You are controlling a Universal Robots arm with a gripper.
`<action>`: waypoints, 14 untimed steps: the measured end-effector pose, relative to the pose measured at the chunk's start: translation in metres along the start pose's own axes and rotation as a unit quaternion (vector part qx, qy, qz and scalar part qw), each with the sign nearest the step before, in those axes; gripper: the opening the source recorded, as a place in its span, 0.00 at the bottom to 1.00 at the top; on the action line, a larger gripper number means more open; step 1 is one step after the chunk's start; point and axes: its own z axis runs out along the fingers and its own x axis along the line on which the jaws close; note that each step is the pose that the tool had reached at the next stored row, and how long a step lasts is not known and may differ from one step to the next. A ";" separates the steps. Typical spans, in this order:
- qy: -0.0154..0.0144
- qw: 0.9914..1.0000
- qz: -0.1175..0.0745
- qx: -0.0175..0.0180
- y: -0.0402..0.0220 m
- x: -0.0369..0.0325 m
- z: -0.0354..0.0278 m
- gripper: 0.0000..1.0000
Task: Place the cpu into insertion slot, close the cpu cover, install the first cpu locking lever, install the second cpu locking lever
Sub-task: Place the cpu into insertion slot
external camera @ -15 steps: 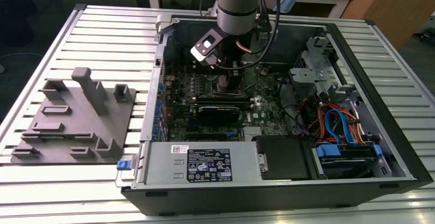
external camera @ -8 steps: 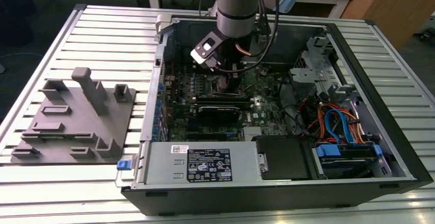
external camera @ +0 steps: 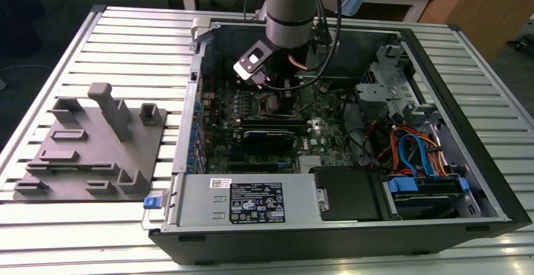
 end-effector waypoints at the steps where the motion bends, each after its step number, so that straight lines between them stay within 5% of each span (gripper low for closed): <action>1: 0.000 1.000 0.001 0.000 0.0000 0.0001 0.0004 0.54; 14: 0.000 1.000 0.002 0.000 -0.0009 0.0009 0.0042 0.54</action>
